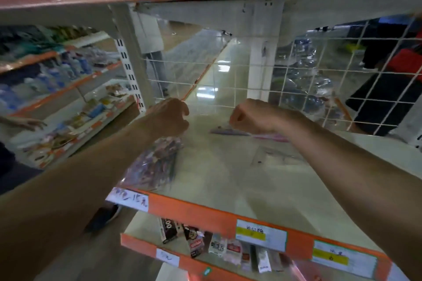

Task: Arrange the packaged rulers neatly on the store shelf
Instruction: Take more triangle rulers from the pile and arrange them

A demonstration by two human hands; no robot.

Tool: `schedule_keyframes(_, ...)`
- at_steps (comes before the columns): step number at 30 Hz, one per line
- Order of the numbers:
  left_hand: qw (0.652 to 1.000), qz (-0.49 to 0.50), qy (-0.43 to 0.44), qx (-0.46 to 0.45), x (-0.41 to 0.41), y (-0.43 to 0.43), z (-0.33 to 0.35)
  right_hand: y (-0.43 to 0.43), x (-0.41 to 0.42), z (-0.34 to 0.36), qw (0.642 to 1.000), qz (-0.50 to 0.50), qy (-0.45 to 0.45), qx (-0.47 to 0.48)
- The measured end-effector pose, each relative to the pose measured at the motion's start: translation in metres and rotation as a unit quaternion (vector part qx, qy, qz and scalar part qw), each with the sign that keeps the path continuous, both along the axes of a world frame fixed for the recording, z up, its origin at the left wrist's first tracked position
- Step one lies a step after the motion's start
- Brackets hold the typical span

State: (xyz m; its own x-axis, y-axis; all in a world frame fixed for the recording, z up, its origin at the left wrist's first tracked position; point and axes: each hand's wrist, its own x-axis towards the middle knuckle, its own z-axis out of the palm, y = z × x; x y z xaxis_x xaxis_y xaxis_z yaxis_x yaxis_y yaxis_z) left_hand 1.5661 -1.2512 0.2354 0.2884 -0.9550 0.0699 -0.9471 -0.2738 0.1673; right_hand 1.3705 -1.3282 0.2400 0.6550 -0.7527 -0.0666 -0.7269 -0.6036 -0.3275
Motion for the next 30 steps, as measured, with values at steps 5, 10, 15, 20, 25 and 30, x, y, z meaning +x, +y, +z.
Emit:
schedule_keyframes(5, 0.998, 0.062, -0.005, 0.027, 0.058, 0.041, 0.004, 0.032, 0.060, -0.004, 0.999, 0.048, 0.007, 0.023)
schedule_keyframes(10, 0.997, 0.070, 0.017, 0.039, 0.095, 0.072, 0.002, 0.051, 0.103, -0.017, 0.998, 0.046, 0.025, 0.030)
schedule_keyframes(15, 0.995, 0.078, 0.039, 0.050, 0.108, 0.085, -0.004, 0.054, 0.118, -0.037, 0.997, -0.022, -0.002, 0.070)
schedule_keyframes(20, 0.994, 0.064, 0.068, 0.062, 0.102, 0.091, -0.012, 0.056, 0.123, -0.053, 0.958, -0.120, -0.131, 0.225)
schedule_keyframes(25, 0.990, 0.040, 0.084, 0.106, 0.084, 0.088, -0.022, 0.058, 0.115, -0.054, 0.944, -0.142, -0.159, 0.251)
schedule_keyframes(30, 0.996, 0.047, 0.037, 0.059, 0.079, 0.085, -0.026, 0.052, 0.096, -0.047, 0.923, -0.162, -0.278, 0.213)
